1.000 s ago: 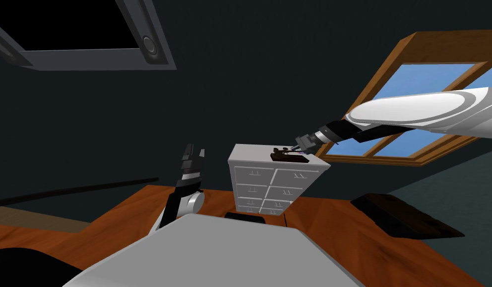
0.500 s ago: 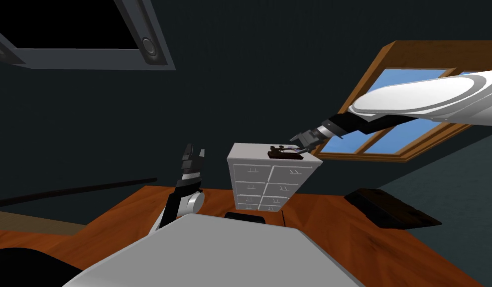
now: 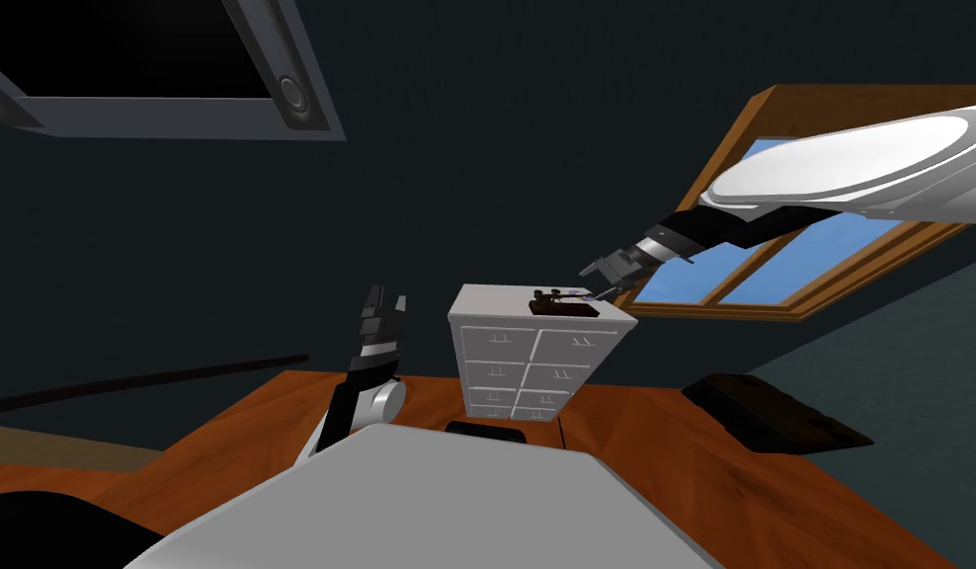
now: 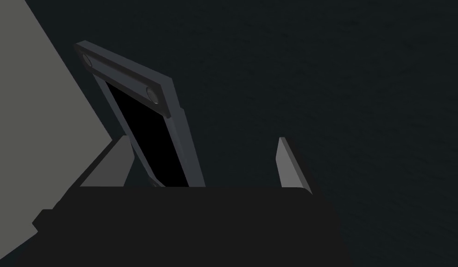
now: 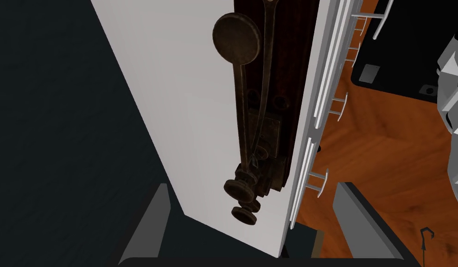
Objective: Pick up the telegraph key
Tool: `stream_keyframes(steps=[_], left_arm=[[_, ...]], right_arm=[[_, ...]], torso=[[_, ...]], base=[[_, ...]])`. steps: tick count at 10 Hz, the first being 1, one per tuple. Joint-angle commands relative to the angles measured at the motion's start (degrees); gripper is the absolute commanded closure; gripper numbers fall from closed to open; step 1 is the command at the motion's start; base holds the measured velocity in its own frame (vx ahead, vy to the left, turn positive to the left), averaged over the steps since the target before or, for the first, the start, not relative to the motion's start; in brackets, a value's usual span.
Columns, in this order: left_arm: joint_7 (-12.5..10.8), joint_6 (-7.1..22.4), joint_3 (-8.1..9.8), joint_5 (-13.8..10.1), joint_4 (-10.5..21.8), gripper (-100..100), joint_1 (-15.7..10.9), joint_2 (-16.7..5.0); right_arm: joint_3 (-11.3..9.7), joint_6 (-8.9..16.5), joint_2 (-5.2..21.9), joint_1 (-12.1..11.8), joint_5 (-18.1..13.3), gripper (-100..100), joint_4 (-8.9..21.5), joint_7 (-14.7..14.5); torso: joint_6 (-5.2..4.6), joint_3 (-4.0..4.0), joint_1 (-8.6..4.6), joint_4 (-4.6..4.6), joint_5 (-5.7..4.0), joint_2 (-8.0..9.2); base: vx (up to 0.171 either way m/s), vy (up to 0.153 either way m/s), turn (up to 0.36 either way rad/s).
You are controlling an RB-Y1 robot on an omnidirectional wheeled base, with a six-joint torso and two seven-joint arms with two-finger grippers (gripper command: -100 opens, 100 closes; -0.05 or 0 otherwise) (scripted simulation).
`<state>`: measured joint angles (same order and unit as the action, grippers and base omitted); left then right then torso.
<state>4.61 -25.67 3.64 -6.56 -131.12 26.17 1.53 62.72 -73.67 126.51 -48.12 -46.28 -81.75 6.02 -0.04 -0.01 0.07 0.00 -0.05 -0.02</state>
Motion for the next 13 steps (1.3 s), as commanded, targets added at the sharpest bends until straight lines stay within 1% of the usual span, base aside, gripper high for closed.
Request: stream_keyframes(steps=[1,2,3,6,10,12,13], left_arm=[[0.0,0.0,0.0,0.0,0.0,0,0.0,0.0],[0.0,0.0,0.0,0.0,0.0,0,0.0,0.0],[0.0,0.0,0.0,0.0,0.0,0,0.0,0.0],[0.0,0.0,0.0,0.0,0.0,0,0.0,0.0],[0.0,0.0,0.0,0.0,0.0,0,0.0,0.0],[0.0,0.0,0.0,0.0,0.0,0,-0.01,0.0],[0.0,0.0,-0.01,0.0,0.0,0,-0.01,0.0]], right_arm=[[0.13,-2.24,0.66,0.42,0.32,-100,1.84,0.2],[0.23,-3.8,1.22,0.76,0.59,-100,3.33,0.5],[0.23,-3.8,1.22,0.76,0.59,-100,3.33,0.5],[0.48,-7.73,2.69,1.58,1.31,-100,7.45,1.42],[0.72,-11.36,4.22,2.0,1.69,-100,11.59,2.84],[0.87,-13.29,5.41,1.66,1.03,-100,14.08,4.71],[0.93,-13.5,5.71,1.52,0.68,-100,14.49,5.27]], torso=[[0.0,0.0,0.0,0.0,0.0,0.0],[0.0,0.01,0.01,-0.01,0.01,0.02],[0.0,0.01,0.01,-0.01,0.01,0.02],[0.0,0.0,0.03,0.0,0.01,0.0],[0.01,0.01,0.07,0.0,0.02,0.02],[0.02,0.03,0.1,-0.01,0.03,0.07],[0.03,0.06,0.13,-0.02,0.04,0.12]], base=[[0.011,-0.001,-0.002],[0.014,-0.001,-0.002],[0.013,-0.002,-0.001],[0.017,0.002,0.007],[0.01,0.011,0.031],[-0.019,0.019,0.136],[-0.047,0.016,0.225]])
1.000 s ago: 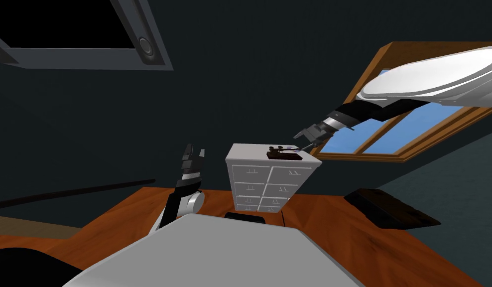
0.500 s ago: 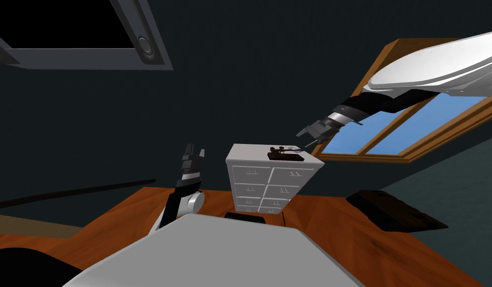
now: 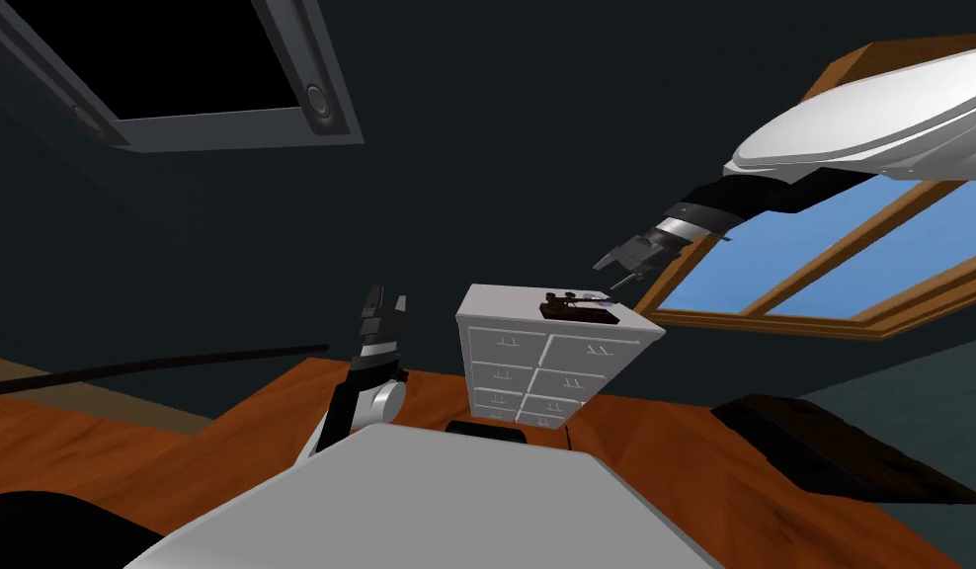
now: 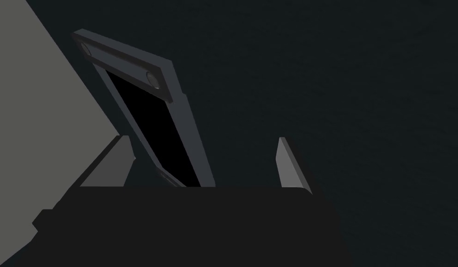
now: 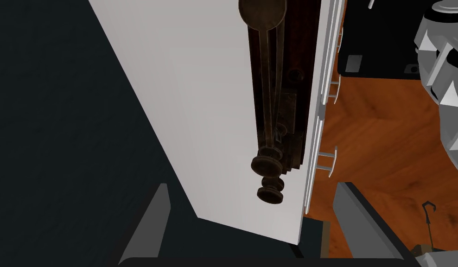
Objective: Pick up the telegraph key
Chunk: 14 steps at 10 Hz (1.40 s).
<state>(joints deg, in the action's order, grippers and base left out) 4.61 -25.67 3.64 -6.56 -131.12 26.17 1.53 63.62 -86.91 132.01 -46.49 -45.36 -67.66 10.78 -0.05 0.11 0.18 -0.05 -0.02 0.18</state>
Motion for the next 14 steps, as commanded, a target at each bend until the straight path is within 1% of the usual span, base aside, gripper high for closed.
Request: stream_keyframes(steps=[1,2,3,4,5,6,7,9,11,12,13,14], left_arm=[[0.0,0.0,0.0,0.0,0.0,0,0.0,0.0],[0.0,0.0,-0.01,0.0,0.0,0,-0.01,0.0],[0.0,0.0,-0.01,0.0,0.0,0,-0.02,0.0],[0.0,0.0,-0.01,0.0,0.0,0,-0.01,0.0],[0.0,0.0,-0.01,0.0,0.0,0,-0.02,0.0],[0.0,0.0,0.0,0.0,0.0,0,-0.01,0.0],[0.0,0.0,0.0,0.0,0.0,0,-0.01,0.0],[0.0,0.0,0.01,0.0,0.0,0,0.0,-0.01],[0.0,0.0,0.01,0.0,0.0,0,0.01,-0.01],[0.0,0.0,0.01,0.0,0.0,0,0.02,-0.01],[0.0,0.0,0.01,0.0,0.0,0,0.02,-0.01],[0.0,0.0,0.01,0.0,0.0,0,0.02,-0.01]], right_arm=[[0.21,-0.45,0.88,-0.44,-1.18,-100,1.04,1.77],[0.38,-0.51,1.62,-0.86,-2.37,-100,1.48,3.18],[0.44,-0.54,1.99,-1.12,-3.04,-100,1.65,3.92],[0.46,-0.71,2.7,-1.74,-4.45,-100,1.92,5.46],[0.4,-0.9,3.03,-2.12,-5.17,-100,2.02,6.23],[0.12,-1.61,3.64,-3.07,-6.6,-100,2.11,7.73],[-0.4,-2.95,4.17,-4.34,-7.95,-100,2.04,9.1],[-1.25,-5.09,4.53,-6.01,-9.12,-100,1.81,10.27],[-2.46,-7.82,4.69,-8.13,-10.0,-100,1.41,11.15],[-2.46,-7.82,4.69,-8.13,-10.0,-100,1.41,11.15],[-3.51,-9.86,4.67,-9.83,-10.42,-100,1.05,11.62],[-3.03,-8.54,4.29,-8.86,-10.32,-100,0.43,11.56]], torso=[[0.0,0.0,0.0,0.0,0.0,0.0],[0.06,0.04,0.0,0.0,0.01,0.08],[0.06,0.08,0.05,-0.02,0.02,0.14],[0.04,0.1,0.04,-0.04,0.02,0.17],[0.05,0.13,-0.04,-0.05,0.01,0.24],[0.02,0.13,-0.08,-0.05,-0.01,0.21],[0.03,0.09,-0.1,-0.04,-0.02,0.15],[-0.01,0.0,-0.15,0.0,-0.03,-0.03],[-0.01,-0.15,-0.21,0.06,-0.05,-0.27],[-0.03,-0.21,-0.26,0.09,-0.07,-0.37],[-0.05,-0.2,-0.26,0.07,-0.07,-0.35],[-0.03,-0.2,-0.26,0.08,-0.08,-0.35]], base=[[-0.072,0.014,0.196],[-0.094,0.019,0.317],[-0.092,0.017,0.265],[-0.111,-0.004,0.298],[-0.094,-0.01,0.282],[-0.072,-0.007,0.293],[-0.057,-0.006,0.386],[-0.006,-0.013,0.161],[0.055,-0.021,0.11],[0.055,-0.019,0.017],[0.053,-0.016,0.051],[0.023,-0.009,0.015]])
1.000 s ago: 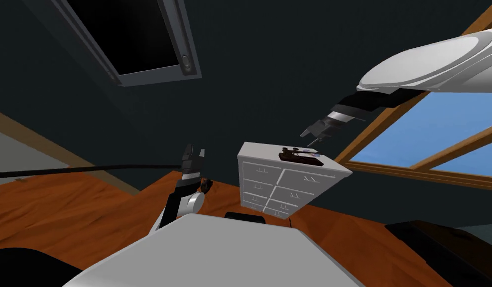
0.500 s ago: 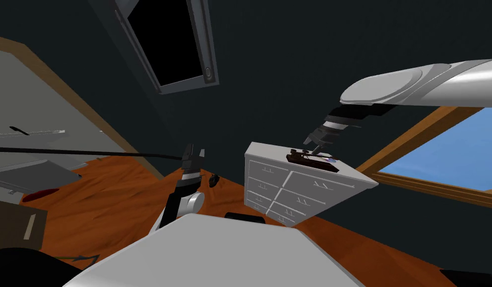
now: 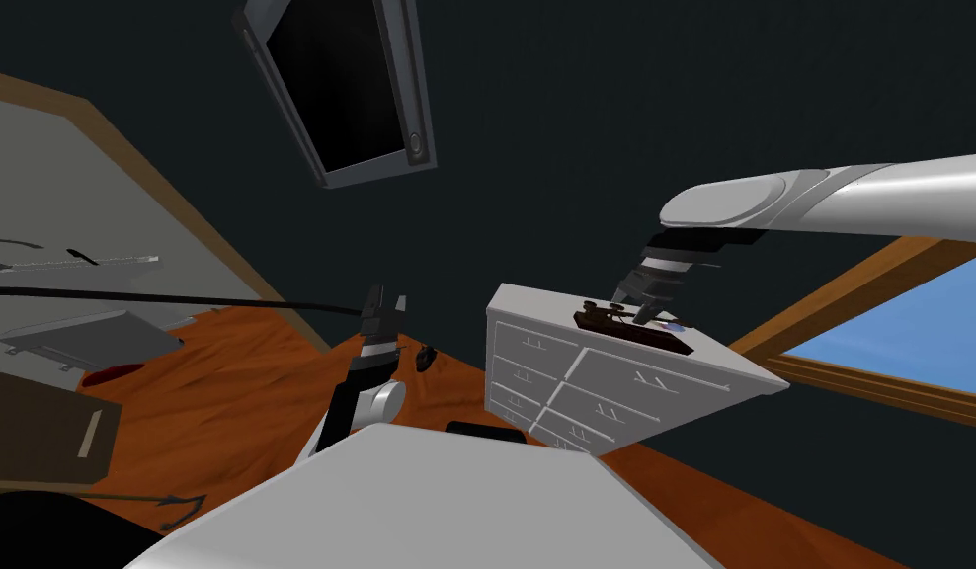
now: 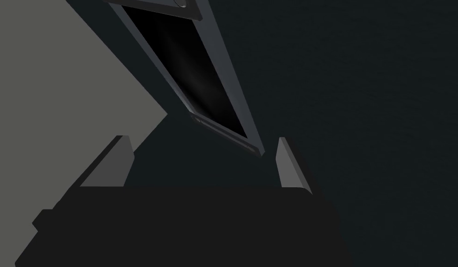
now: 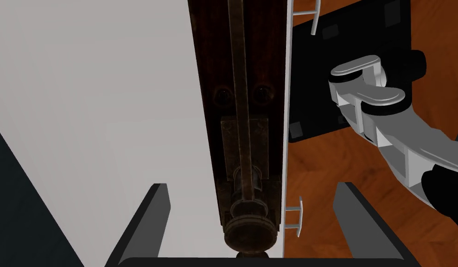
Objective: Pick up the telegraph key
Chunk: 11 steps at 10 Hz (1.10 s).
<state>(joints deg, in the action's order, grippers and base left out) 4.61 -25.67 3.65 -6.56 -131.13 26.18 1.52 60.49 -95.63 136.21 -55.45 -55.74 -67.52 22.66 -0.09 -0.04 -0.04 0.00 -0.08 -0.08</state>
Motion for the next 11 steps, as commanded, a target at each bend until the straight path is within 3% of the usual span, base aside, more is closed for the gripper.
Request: stream_keyframes(steps=[1,2,4,5,6,10,11], left_arm=[[0.0,0.0,0.0,0.0,0.0,0,0.0,0.0],[0.0,0.0,0.0,0.0,0.0,0,0.0,0.0],[0.0,0.0,-0.01,0.0,0.0,0,-0.01,0.0],[0.0,0.0,-0.01,0.0,0.0,0,-0.01,0.0],[0.0,0.0,0.0,0.0,0.0,0,0.0,0.0],[0.0,0.0,0.0,0.0,0.0,0,0.0,0.0],[0.0,0.0,0.0,0.0,0.0,0,0.0,0.0]], right_arm=[[0.0,0.0,0.0,0.0,0.0,0,0.0,0.0],[-0.91,1.9,-0.65,-1.2,-0.08,-100,-0.45,-0.66],[-1.84,3.79,-1.32,-2.4,-0.16,-100,-0.94,-1.29],[-1.53,3.28,-1.11,-2.1,-0.13,-100,-1.06,-0.88],[-1.6,3.55,-1.19,-2.17,-0.16,100,-1.17,-0.93],[-1.61,3.51,-1.19,-2.17,-0.15,100,-1.15,-0.9],[-1.61,3.51,-1.19,-2.18,-0.15,0,-1.16,-0.91]], torso=[[0.0,0.0,0.0,0.0,0.0,0.0],[0.0,0.05,0.03,-0.02,0.01,0.08],[0.01,0.11,0.16,-0.04,0.04,0.18],[0.0,0.13,0.17,-0.05,0.04,0.21],[0.0,0.12,0.13,-0.06,0.04,0.19],[0.01,0.09,0.05,-0.05,0.03,0.13],[0.01,0.09,0.06,-0.06,0.04,0.13]], base=[[0.0,0.0,0.0],[-0.009,0.019,0.049],[-0.02,0.035,0.057],[-0.009,0.014,0.007],[0.0,0.0,0.0],[0.0,0.0,0.0],[0.0,0.0,0.0]])
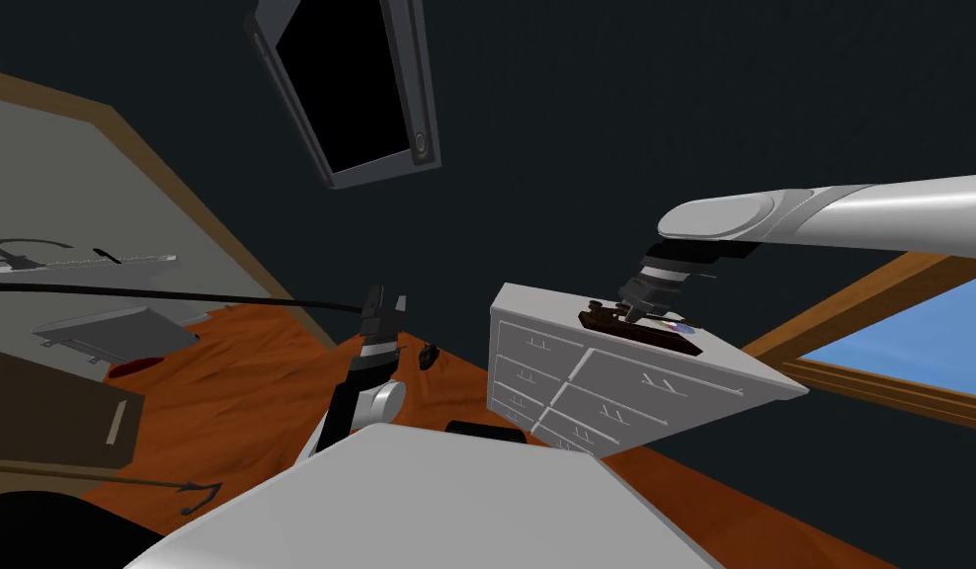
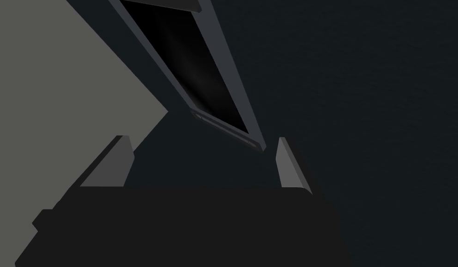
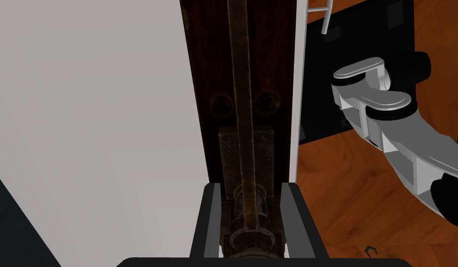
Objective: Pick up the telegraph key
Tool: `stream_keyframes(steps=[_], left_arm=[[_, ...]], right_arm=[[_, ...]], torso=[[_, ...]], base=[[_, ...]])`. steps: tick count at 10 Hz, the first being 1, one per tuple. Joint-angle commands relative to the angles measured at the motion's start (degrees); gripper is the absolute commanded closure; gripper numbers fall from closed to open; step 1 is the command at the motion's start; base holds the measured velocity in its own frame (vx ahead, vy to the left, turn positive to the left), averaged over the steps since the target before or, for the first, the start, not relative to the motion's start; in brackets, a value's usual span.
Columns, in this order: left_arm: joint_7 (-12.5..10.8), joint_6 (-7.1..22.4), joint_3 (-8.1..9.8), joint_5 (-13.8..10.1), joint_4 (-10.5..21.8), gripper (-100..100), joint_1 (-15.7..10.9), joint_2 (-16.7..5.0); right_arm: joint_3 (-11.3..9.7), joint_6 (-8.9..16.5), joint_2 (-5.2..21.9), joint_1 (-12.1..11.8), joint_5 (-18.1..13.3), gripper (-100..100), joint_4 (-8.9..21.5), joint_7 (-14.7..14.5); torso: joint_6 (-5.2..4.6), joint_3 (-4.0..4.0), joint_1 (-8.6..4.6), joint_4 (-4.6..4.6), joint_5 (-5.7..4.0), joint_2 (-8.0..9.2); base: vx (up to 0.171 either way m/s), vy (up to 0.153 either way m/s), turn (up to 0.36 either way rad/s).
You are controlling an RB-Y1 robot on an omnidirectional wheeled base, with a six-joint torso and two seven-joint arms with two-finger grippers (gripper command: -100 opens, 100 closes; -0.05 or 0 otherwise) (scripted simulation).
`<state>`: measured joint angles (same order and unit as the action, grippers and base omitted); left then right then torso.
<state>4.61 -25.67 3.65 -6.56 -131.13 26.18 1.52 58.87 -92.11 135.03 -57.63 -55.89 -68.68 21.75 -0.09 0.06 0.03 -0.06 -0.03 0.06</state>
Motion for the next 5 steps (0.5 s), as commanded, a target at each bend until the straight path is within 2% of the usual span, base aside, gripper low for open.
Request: stream_keyframes(steps=[1,3,4,5], left_arm=[[0.0,0.0,0.0,0.0,0.0,0,0.0,0.0],[0.0,0.0,0.0,0.0,0.0,0,0.0,0.0],[0.0,0.0,0.0,0.0,0.0,0,0.0,0.0],[0.0,0.0,0.0,0.0,0.0,0,0.0,0.0]], right_arm=[[0.7,-1.61,0.53,0.99,0.07,100,0.71,0.25],[1.63,-3.49,1.2,2.19,0.16,100,1.2,0.88],[1.23,-2.57,0.82,1.7,0.07,100,0.82,0.6],[1.32,-2.8,0.86,1.81,0.07,0,0.84,0.7]], torso=[[0.0,0.0,0.0,0.0,0.0,0.0],[-0.03,0.02,-0.08,-0.04,0.01,-0.01],[-0.02,0.02,-0.07,-0.05,0.03,-0.01],[-0.01,0.02,-0.03,-0.03,0.01,0.01]], base=[[0.006,-0.022,-0.06],[0.02,-0.031,-0.05],[0.009,-0.015,-0.006],[0.0,0.0,0.0]])
